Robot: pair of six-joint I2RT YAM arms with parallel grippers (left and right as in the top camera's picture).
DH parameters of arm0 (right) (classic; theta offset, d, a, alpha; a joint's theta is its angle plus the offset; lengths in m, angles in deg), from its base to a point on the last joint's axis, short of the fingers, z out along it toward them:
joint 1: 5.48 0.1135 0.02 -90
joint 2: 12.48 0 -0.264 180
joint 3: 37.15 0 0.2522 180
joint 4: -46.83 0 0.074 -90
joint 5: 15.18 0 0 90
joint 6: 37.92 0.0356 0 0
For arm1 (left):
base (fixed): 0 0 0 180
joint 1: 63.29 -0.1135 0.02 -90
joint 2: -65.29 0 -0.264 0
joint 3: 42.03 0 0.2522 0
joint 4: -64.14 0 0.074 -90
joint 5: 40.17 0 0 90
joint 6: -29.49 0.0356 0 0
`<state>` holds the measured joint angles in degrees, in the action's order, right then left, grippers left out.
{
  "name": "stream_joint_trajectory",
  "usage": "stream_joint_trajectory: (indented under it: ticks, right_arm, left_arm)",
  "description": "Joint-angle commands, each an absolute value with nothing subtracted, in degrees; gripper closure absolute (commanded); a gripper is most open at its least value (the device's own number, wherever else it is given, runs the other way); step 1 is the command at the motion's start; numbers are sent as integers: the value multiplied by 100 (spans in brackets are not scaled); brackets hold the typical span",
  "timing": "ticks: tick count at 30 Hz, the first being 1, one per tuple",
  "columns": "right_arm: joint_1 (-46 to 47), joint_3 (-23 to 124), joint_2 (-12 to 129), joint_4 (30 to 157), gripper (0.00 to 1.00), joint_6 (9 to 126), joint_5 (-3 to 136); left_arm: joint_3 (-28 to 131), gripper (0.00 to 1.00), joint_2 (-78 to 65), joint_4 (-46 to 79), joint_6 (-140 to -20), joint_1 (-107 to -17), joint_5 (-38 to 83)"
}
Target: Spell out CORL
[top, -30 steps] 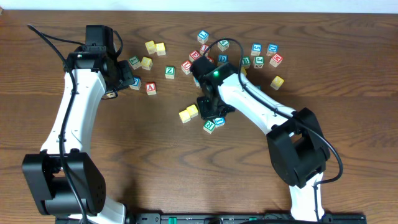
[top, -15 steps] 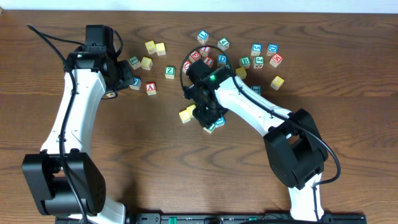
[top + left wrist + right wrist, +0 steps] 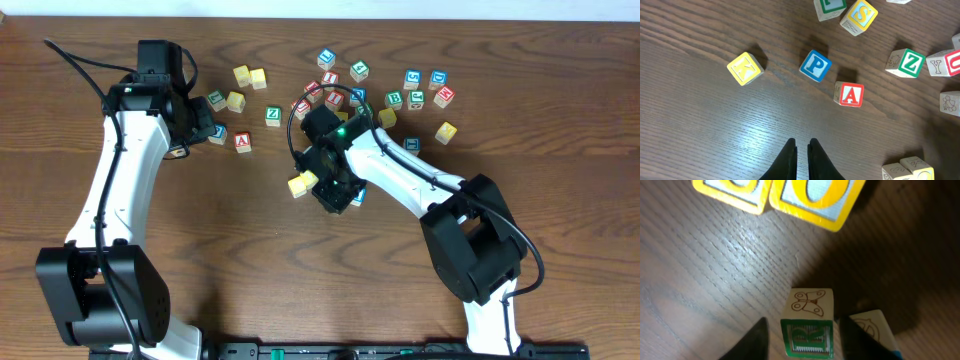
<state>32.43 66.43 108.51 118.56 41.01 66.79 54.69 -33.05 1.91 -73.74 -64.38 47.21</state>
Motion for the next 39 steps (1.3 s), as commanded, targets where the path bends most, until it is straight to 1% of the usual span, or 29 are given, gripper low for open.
stream_joint_trajectory:
  ticks: [1,2,5,6,7,8,9,10,13,14,15,17,20,21,26,30,34,37,38,39]
  right_arm:
    - [3276,6595,10766,11795,69,4258,6749]
    - [3276,6595,10764,11762,71,4431,6858]
    - [3272,6595,10764,11644,82,5237,7263]
    - [3272,6597,10764,11596,85,5657,7348]
    - [3270,6597,10764,11564,85,5937,7366]
    - [3263,6601,10764,11542,84,6306,7405]
    - [3250,6601,10764,11529,81,6968,7523]
    - [3226,6601,10764,11531,80,7545,7608]
    - [3090,6601,10764,11432,78,9032,7591]
    - [3056,6601,10764,11369,78,9327,7567]
    - [2996,6601,10764,11295,75,9921,7549]
    - [2937,6597,10764,11207,68,10612,7617]
    - [2905,6575,10764,11028,66,11779,7755]
    - [2907,6573,10764,10971,64,12046,7761]
    - [3027,6573,10766,10532,60,13541,7772]
    - [3204,6573,10766,10149,61,13737,7772]
    - [3322,6573,10764,10152,59,13729,7908]
    - [3331,6573,10766,10198,58,13425,7964]
    - [3331,6573,10764,10200,56,13195,7962]
    - [3324,6573,10764,10198,50,12811,7964]
  left_arm:
    - [5432,91,-3321,180,-7322,-6446,4791]
    - [5432,91,-3321,180,-7322,-6446,4791]
    - [5432,91,-3321,178,-7322,-6446,4791]
    - [5432,91,-3321,178,-7322,-6446,4791]
    - [5432,91,-3321,180,-7322,-6446,4791]
    - [5432,91,-3321,180,-7322,-6446,4791]
    - [5432,91,-3321,180,-7322,-6446,4791]
    - [5432,91,-3321,180,-7322,-6446,4791]
    - [5432,91,-3321,178,-7322,-6446,4791]
    - [5432,91,-3321,178,-7322,-6446,4791]
    - [5430,91,-3321,180,-7322,-6446,4791]
    - [5430,91,-3321,178,-7322,-6446,4791]
    - [5430,91,-3321,178,-7322,-6446,4791]
    - [5430,91,-3321,178,-7322,-6446,4791]
    - [5430,91,-3321,178,-7322,-6446,4791]
    - [5430,91,-3321,178,-7322,-6446,4791]
    - [5430,91,-3321,178,-7320,-6446,4791]
    - [5430,91,-3321,178,-7322,-6446,4791]
    - [5430,91,-3321,178,-7322,-6446,4791]
    - [5430,91,-3321,178,-7322,-6446,4791]
